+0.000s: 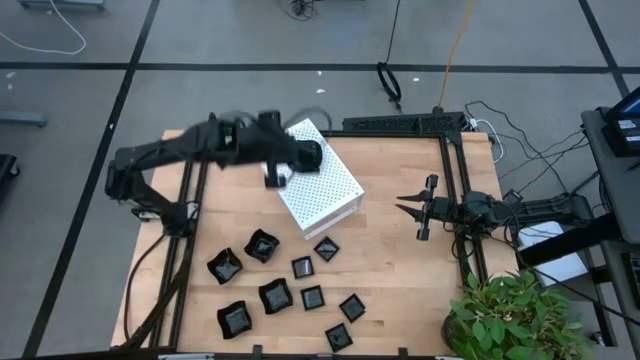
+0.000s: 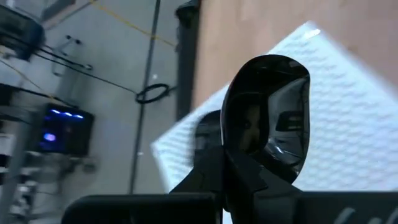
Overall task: Pick & Place Mini shaped plates
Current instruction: Stack the leaf-shaped plate on top of the stacked leaf-shaped plates on the shelf
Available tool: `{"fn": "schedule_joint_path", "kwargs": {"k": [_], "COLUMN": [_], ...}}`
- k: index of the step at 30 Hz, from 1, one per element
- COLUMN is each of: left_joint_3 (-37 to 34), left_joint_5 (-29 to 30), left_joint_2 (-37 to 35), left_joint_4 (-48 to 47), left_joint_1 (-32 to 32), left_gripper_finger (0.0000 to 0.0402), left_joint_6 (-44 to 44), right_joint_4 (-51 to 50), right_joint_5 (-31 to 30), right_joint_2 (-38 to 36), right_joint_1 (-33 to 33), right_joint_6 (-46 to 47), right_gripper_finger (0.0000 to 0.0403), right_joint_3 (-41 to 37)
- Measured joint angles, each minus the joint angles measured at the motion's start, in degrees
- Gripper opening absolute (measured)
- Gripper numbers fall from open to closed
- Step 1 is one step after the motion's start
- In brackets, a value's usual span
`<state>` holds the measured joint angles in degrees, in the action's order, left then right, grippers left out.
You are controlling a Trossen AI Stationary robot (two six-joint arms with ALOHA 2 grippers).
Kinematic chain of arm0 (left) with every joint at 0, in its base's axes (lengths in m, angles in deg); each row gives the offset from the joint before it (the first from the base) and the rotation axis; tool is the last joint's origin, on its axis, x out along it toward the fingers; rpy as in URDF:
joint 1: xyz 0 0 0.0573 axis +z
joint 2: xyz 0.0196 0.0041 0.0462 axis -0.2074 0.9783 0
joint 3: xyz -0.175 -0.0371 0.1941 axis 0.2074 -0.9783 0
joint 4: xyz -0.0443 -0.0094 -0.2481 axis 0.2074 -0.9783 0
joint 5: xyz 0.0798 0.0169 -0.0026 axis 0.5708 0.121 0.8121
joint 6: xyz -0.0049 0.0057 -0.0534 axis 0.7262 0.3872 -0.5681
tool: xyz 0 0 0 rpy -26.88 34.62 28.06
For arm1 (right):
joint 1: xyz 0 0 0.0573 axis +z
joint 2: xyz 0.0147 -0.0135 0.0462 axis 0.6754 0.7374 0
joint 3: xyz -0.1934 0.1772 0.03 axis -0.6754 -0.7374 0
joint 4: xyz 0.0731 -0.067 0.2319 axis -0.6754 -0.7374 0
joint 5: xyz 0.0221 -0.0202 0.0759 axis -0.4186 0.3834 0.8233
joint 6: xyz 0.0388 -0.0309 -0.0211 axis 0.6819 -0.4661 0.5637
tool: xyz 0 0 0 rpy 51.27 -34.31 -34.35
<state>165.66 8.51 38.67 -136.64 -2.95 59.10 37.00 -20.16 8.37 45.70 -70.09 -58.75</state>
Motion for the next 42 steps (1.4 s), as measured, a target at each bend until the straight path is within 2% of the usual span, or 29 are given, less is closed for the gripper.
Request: {"fn": "schedule_joint_path", "kwargs": {"k": [4, 8, 12, 19, 35, 42], "left_joint_3": [0.3, 0.3, 0.3, 0.2, 0.2, -0.1], "left_joint_5": [-3.8, -9.8, -16.4, -21.9, -26.4, -26.7], "left_joint_2": [0.0, 2.0, 5.0, 9.6, 11.2, 12.8], "left_joint_4": [0.2, 0.0, 0.1, 1.6, 5.5, 5.5], "left_joint_1": [9.5, 17.3, 21.7, 23.3, 22.8, 23.1], "left_gripper_finger": [0.0004, 0.0003, 0.0004, 0.0006, 0.0004, 0.0013], "left_joint_6": [10.9, 13.8, 16.3, 20.6, 26.3, 26.6], "right_joint_4": [0.0, 0.0, 0.0, 0.0, 0.0, 0.0], "right_joint_5": [0.0, 0.0, 0.0, 0.0, 0.0, 0.0], "right_joint_2": [0.0, 0.0, 0.0, 0.0, 0.0, 0.0], "right_joint_1": [0.0, 0.0, 0.0, 0.0, 0.0, 0.0], "right_joint_6": [0.0, 0.0, 0.0, 0.0, 0.0, 0.0], "right_gripper_finger": [0.0073, 0.0073, 0.0073, 0.0073, 0.0073, 0.0073], "right_joint_3": [0.0, 0.0, 0.0, 0.0, 0.0, 0.0]}}
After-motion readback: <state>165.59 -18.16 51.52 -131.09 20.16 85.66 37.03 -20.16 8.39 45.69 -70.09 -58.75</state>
